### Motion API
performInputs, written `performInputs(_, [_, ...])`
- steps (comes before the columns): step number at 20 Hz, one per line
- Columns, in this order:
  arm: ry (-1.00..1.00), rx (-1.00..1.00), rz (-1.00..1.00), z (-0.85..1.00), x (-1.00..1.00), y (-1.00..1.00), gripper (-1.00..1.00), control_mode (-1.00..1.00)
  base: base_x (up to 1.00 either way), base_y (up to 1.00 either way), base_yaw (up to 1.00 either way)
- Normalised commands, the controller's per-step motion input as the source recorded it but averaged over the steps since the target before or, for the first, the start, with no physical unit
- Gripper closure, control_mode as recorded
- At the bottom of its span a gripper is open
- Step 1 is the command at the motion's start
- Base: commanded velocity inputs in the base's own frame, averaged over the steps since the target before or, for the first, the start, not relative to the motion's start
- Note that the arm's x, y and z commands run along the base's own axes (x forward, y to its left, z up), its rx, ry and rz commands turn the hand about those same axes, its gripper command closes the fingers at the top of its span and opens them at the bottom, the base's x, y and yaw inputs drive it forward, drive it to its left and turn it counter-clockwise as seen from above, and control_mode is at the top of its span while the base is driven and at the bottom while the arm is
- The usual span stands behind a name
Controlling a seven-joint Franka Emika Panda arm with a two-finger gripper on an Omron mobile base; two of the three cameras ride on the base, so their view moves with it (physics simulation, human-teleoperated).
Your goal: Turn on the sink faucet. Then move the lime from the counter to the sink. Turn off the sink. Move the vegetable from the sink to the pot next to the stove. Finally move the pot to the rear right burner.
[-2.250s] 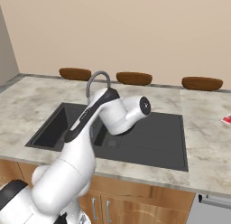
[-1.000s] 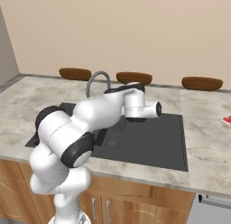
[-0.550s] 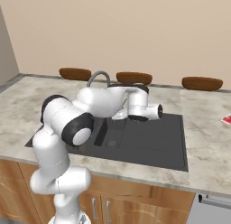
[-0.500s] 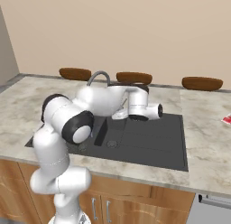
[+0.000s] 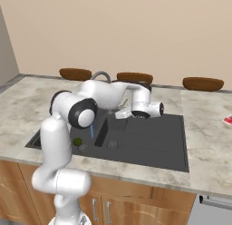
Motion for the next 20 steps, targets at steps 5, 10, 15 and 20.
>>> performInputs(5, [-0.04,-0.01,0.0,-0.23,0.47,0.0,-1.0,-1.0,0.0,0.0,0.0])
performInputs(10, [-0.02,-0.01,0.0,-0.24,0.48,0.0,-1.0,-1.0,0.0,0.0,0.0])
performInputs(15, [-0.01,0.0,0.02,-0.15,0.51,0.0,-1.0,-1.0,0.0,0.0,0.0])
performInputs(20, [0.0,0.0,0.03,-0.07,0.42,0.0,-1.0,-1.0,0.0,0.0,0.0])
